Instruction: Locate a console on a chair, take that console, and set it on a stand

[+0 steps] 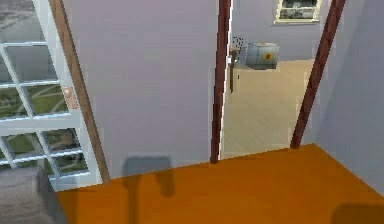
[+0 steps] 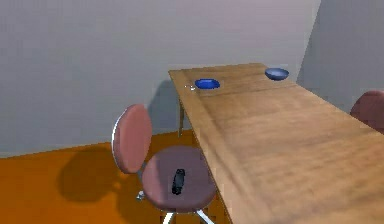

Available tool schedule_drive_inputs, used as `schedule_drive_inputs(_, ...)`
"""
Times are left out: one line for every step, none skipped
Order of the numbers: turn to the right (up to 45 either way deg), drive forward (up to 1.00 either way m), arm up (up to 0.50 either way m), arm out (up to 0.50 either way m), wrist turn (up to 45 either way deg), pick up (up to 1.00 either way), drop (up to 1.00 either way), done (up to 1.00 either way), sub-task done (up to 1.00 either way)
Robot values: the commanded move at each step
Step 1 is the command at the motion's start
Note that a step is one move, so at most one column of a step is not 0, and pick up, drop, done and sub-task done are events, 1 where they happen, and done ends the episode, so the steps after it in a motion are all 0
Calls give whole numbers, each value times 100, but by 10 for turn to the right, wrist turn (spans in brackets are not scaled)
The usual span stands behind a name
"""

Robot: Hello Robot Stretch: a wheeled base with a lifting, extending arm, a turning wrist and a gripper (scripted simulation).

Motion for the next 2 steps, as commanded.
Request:
schedule_drive_inputs(0, 0, 2, 0, 0, 0, 0, 0, 0)
schedule_drive_inputs(0, 0, 0, 44, 0, 0, 0, 0, 0)
